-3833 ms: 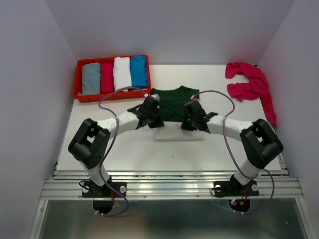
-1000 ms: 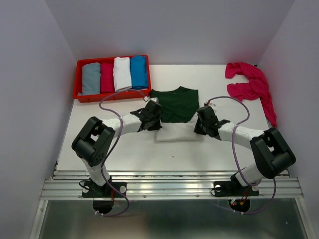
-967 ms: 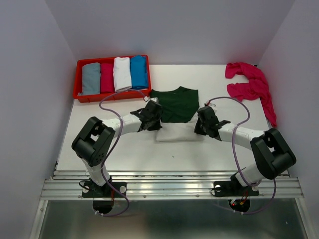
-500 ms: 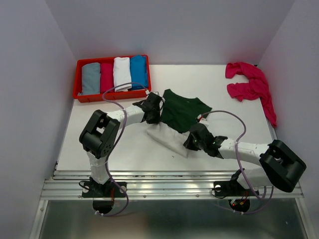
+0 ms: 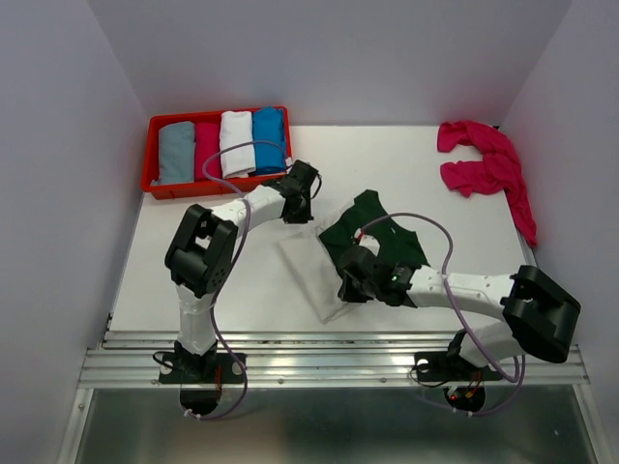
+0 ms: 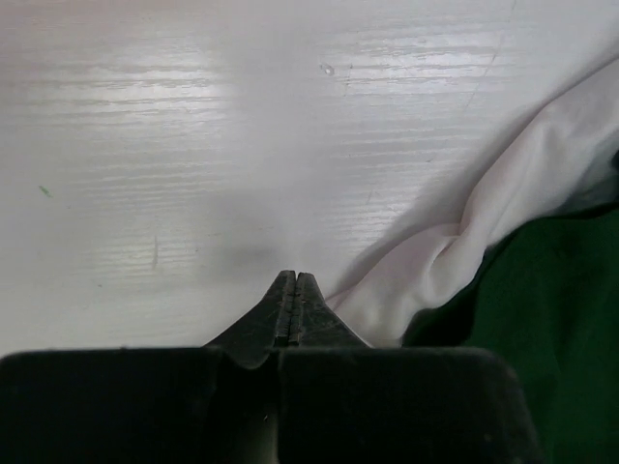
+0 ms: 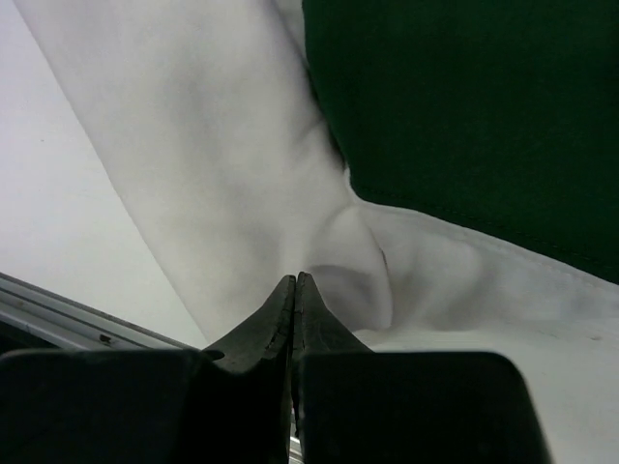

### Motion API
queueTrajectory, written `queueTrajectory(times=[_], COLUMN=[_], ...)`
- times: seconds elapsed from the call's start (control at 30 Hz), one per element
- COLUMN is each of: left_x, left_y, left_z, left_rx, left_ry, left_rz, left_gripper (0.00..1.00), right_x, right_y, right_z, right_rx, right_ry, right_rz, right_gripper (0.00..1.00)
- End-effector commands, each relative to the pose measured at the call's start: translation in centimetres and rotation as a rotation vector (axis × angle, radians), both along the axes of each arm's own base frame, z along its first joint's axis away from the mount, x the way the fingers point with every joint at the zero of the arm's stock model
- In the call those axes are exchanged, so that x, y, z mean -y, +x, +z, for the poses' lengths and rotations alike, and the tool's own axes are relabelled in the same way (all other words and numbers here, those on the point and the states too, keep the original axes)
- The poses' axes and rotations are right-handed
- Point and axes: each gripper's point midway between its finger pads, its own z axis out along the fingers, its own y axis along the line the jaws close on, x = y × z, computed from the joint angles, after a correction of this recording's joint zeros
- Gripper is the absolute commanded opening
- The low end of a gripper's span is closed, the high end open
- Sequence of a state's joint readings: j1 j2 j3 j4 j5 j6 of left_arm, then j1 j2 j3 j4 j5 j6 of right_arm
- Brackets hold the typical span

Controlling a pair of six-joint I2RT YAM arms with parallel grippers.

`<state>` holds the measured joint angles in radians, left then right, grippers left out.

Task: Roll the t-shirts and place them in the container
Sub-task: Roll the T-shirt to the center of the board.

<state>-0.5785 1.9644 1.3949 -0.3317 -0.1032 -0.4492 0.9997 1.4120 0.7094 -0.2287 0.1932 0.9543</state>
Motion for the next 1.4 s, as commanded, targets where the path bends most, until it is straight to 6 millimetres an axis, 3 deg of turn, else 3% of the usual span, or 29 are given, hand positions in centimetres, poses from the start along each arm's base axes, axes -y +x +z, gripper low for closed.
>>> queueTrajectory(times=[0.0,0.03,0.07,0.1,0.13,0.17,0.2,0.23,0.27,0.3,0.33,0.4,0.47,0.5,0.7,0.87,1.03,1.1,1.13,1.17,1.2,1.23,1.27,1.3,1.37], left_x=[-1.1,-1.2,-1.6,-1.8,-2.1,-2.4,-3.3,-3.7,-4.2,-4.9,-5.9,-7.0,-8.3,-8.9,-10.5,-10.8,-9.3,-9.0,-8.7,-8.5,-8.2,-7.9,-7.7,-7.3,-7.0], left_y=[1.5,1.5,1.3,1.1,1.0,0.8,0.4,-0.1,-0.5,-1.2,-1.6,-2.9,-3.7,-4.4,-7.0,-7.8,-9.4,-10.0,-10.3,-10.7,-10.6,-11.4,-11.4,-12.2,-12.8], left_z=[8.5,8.5,10.1,12.1,11.8,13.8,13.8,15.6,16.1,15.3,16.5,15.3,15.8,14.7,13.1,11.6,9.6,8.6,8.3,7.6,8.1,7.4,7.3,6.7,6.0], left_rx=[0.156,0.153,0.178,0.213,0.205,0.242,0.240,0.272,0.279,0.260,0.281,0.250,0.263,0.240,0.204,0.174,0.103,0.083,0.071,0.058,0.068,0.044,0.052,0.026,0.019], left_ry=[-0.022,-0.019,-0.034,-0.065,-0.063,-0.093,-0.097,-0.138,-0.153,-0.151,-0.183,-0.191,-0.217,-0.213,-0.255,-0.260,-0.347,-0.368,-0.388,-0.403,-0.426,-0.446,-0.465,-0.488,-0.513], left_rz=[0.019,0.023,0.031,0.043,0.050,0.058,0.074,0.085,0.093,0.105,0.124,0.137,0.167,0.178,0.221,0.234,0.201,0.197,0.187,0.189,0.181,0.169,0.165,0.155,0.144], left_gripper=[0.00,0.00,0.00,0.02,0.04,0.05,0.06,0.09,0.09,0.10,0.12,0.16,0.19,0.21,0.23,0.25,0.39,0.43,0.50,0.53,0.57,0.65,0.69,0.79,0.87], right_x=[0.8,0.7,1.3,0.6,0.6,0.9,1.0,0.4,0.1,0.5,-0.2,-0.5,-1.2,-1.9,-3.9,-3.9,-3.4,-3.2,-3.2,-3.2,-3.4,-3.3,-3.3,-3.3,-4.0], right_y=[0.8,0.5,0.4,0.3,0.2,0.0,0.1,-0.1,-0.3,-0.3,-0.7,-1.0,-1.5,-1.5,-2.1,-2.3,-1.9,-1.7,-1.7,-1.6,-1.6,-1.5,-1.4,-1.5,-1.5], right_z=[3.2,3.7,4.0,5.0,5.5,5.6,5.6,6.2,6.3,6.2,6.0,5.2,4.8,5.1,3.1,0.4,-2.2,-2.4,-2.3,-2.2,-1.8,-1.4,-1.1,-0.9,0.2], right_rx=[0.096,0.109,0.124,0.147,0.164,0.176,0.197,0.221,0.233,0.248,0.263,0.279,0.306,0.319,0.341,0.328,0.319,0.327,0.331,0.336,0.342,0.353,0.359,0.363,0.381], right_ry=[-0.048,-0.057,-0.097,-0.098,-0.115,-0.156,-0.193,-0.211,-0.229,-0.277,-0.307,-0.373,-0.422,-0.425,-0.509,-0.577,-0.650,-0.657,-0.655,-0.646,-0.630,-0.617,-0.606,-0.592,-0.526], right_rz=[0.018,0.034,0.047,0.066,0.075,0.101,0.106,0.144,0.159,0.162,0.200,0.231,0.275,0.285,0.363,0.387,0.378,0.359,0.353,0.342,0.336,0.328,0.321,0.317,0.318], right_gripper=[0.02,0.03,0.04,0.12,0.17,0.23,0.38,0.45,0.52,0.57,0.66,0.76,0.80,0.82,0.84,0.80,0.61,0.49,0.44,0.32,0.32,0.19,0.13,0.04,0.01])
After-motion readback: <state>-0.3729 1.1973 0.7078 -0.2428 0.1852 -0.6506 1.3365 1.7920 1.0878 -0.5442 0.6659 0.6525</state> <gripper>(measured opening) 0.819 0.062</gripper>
